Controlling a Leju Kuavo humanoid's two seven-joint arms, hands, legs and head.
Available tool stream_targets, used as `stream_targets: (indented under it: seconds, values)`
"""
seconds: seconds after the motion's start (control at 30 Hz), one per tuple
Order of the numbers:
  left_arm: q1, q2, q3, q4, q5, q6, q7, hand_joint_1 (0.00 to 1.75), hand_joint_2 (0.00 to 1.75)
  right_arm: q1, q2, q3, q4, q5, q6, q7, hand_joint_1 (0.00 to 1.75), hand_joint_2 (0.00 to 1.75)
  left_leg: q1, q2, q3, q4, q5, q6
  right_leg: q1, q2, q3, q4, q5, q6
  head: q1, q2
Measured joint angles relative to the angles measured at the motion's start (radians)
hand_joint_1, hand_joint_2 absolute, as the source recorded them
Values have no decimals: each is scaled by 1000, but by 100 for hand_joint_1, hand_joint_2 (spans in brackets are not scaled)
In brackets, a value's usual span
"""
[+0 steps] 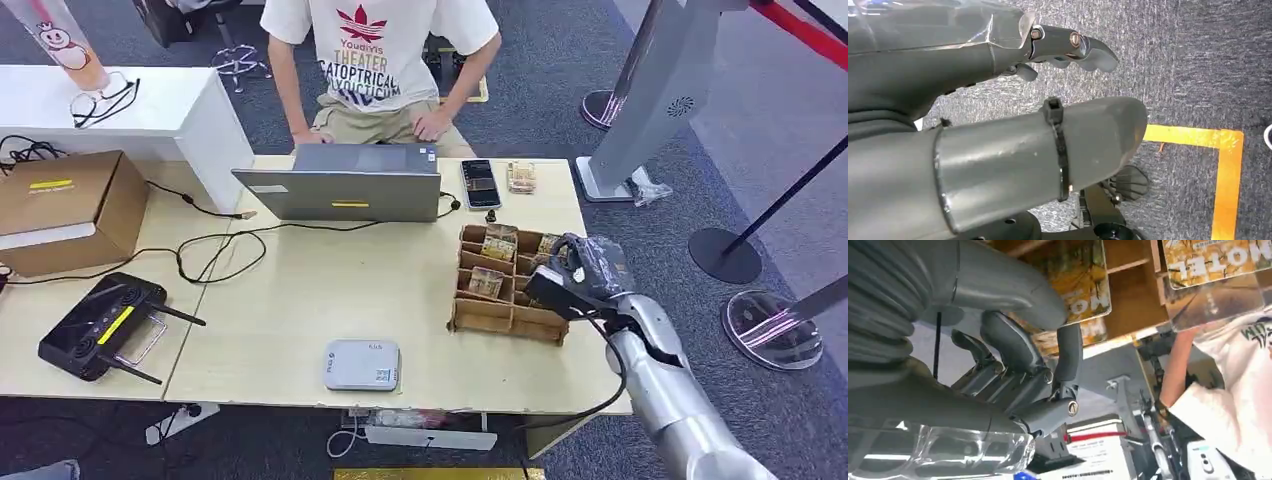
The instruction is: Pass the card to the sensor for recognition and then transmit it.
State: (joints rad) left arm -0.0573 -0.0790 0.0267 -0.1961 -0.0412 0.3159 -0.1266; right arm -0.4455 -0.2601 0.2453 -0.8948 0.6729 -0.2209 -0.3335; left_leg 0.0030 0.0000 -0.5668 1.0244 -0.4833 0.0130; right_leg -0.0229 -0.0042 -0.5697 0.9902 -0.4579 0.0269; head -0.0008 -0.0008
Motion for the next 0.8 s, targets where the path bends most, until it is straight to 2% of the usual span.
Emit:
stream_targets:
  seconds: [0.1,0.2,0.27,0.4,0.8]
  values:
    - [-1,0,0,0,-1,-2,1,0,0,6,-15,2,-44,1,18,10,175,175,0,0,0,0,0,0,0,0,0,0,0,0,0,0]
    - [-2,0,0,0,-1,-1,1,0,0,8,-30,5,-94,0,45,19,166,175,0,0,0,0,0,0,0,0,0,0,0,0,0,0]
    - [-3,0,0,0,-1,-1,1,0,0,7,-38,7,-121,0,64,24,173,175,0,0,0,0,0,0,0,0,0,0,0,0,0,0]
    - [-4,0,0,0,-2,-1,1,0,0,1,-52,14,-164,-4,93,28,173,175,0,0,0,0,0,0,0,0,0,0,0,0,0,0]
    - [-8,-3,0,0,-8,2,1,0,0,-6,-83,21,-219,-19,113,28,171,175,0,0,-1,0,0,0,0,0,0,0,0,0,0,0]
